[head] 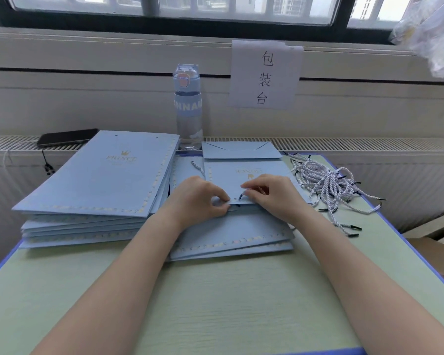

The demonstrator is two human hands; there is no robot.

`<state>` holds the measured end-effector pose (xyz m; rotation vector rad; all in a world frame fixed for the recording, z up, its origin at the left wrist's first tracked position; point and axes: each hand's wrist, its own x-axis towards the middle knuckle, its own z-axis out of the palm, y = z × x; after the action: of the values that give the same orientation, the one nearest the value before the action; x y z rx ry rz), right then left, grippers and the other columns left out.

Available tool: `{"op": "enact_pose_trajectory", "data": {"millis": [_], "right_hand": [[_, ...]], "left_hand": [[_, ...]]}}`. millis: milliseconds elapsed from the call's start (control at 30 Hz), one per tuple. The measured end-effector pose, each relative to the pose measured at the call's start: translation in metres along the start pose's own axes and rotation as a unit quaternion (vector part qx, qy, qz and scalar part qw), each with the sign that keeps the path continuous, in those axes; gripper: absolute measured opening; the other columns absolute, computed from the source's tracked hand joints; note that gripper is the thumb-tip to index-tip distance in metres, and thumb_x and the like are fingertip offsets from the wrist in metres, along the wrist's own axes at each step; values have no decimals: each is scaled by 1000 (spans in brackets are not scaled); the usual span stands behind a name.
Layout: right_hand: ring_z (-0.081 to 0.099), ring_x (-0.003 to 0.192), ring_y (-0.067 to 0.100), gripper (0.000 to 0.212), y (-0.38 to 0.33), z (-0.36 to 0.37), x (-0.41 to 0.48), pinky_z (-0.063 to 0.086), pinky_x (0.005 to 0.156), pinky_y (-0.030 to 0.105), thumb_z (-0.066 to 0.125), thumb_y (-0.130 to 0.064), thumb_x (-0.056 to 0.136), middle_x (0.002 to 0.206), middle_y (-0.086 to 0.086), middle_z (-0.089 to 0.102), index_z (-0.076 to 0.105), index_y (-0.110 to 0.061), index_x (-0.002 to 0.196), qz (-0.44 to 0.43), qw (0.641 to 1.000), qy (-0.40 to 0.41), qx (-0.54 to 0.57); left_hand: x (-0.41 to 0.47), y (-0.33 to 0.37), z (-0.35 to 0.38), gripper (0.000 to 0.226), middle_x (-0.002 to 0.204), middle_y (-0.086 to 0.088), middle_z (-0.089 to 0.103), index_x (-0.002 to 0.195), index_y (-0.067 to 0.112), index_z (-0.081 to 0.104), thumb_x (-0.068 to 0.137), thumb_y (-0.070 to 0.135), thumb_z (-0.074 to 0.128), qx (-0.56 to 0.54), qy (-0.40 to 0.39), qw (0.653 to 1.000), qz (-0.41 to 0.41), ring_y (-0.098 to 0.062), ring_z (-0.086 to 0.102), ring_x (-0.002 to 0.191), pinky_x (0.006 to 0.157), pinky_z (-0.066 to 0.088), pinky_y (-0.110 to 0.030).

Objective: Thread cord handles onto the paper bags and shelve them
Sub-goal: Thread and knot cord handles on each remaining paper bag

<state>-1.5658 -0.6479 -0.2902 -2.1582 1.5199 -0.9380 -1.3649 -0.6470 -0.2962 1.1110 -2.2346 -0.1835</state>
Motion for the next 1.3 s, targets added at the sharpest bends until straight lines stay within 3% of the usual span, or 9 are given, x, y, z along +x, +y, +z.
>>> {"op": "enact_pose_trajectory", "data": {"millis": [167,300,567,733,933,1067,1300], "right_hand": [[53,74,10,6,-1,5,2,34,69,4,67,-7,84,85,4,66,71,-6,88,-58,997,5,-42],[56,75,13,10,2,7,4,35,71,4,63,3,84,85,10,70,71,0,88,-108,992,20,-63],[64,71,32,13,7,11,9,52,67,33,61,9,78,81,15,66,71,1,81,-199,970,33,-132],[65,75,27,16,3,15,7,37,74,14,61,3,80,84,16,68,73,2,91,-181,979,34,-90],[64,76,25,12,4,11,7,36,75,12,61,1,83,86,14,67,73,-1,85,-153,985,42,-70],[62,74,24,15,3,12,6,39,74,15,57,0,83,85,14,67,72,0,84,-174,981,27,-87],[55,74,14,17,3,5,4,34,74,-2,58,4,83,86,13,67,73,-1,84,-160,986,22,-51]], "left_hand": [[1,6,3,24,64,5,71,80,20,79,72,36,61,1,3,1000,-4,-8,44,48,58,47,-24],[1,7,4,27,67,4,72,84,22,78,73,38,60,-1,-14,1000,-14,-13,50,50,60,51,-29],[1,8,3,28,65,4,72,80,18,79,73,36,59,-2,-9,1000,4,-13,51,47,60,52,-30],[0,8,3,44,62,6,70,77,21,78,73,50,45,2,8,1000,14,-16,54,47,56,52,-31],[1,7,5,45,62,7,70,78,26,78,71,54,44,19,20,1000,1,-19,60,52,58,53,-34],[0,8,3,26,53,4,66,75,22,79,73,39,60,30,38,998,28,-17,50,43,51,49,-29],[1,1,8,38,53,4,67,72,20,78,74,44,49,21,71,995,64,-18,52,41,46,50,-30]]}}
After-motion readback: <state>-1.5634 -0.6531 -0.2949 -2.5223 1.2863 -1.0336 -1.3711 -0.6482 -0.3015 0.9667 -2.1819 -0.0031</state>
